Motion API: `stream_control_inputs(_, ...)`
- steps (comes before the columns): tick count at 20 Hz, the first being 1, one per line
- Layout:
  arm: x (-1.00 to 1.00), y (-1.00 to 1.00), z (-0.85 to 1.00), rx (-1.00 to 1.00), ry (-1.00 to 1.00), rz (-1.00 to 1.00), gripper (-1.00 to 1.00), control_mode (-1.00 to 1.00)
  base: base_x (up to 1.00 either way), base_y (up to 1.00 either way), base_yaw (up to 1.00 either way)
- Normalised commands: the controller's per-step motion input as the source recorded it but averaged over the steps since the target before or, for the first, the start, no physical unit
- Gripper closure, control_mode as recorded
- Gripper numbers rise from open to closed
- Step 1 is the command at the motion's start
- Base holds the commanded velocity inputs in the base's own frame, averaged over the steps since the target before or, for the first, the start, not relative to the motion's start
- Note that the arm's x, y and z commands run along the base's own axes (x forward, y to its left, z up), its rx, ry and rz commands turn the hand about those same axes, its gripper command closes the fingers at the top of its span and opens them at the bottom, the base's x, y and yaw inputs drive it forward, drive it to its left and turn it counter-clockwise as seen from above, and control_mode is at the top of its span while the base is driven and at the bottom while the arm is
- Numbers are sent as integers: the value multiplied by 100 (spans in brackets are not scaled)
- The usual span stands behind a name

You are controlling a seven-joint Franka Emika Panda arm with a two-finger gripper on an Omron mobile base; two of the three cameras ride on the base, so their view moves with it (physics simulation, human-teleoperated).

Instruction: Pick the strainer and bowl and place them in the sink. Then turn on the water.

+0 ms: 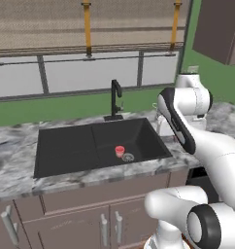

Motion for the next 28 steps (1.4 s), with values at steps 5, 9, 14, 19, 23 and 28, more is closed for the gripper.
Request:
stream_control_inputs(5,0,0,0,0,0,0,100,100,33,58,4)
stream_control_inputs(9,0,0,0,0,0,0,100,100,21,51,3)
stream_control_inputs(14,0,0,0,0,0,0,100,100,25,19,0)
stream_control_inputs(19,0,0,0,0,0,0,100,100,18,2,0)
stream_control_inputs(23,0,0,0,0,0,0,100,100,25,0,0)
stream_control_inputs(28,0,0,0,0,0,0,100,100,44,0,0)
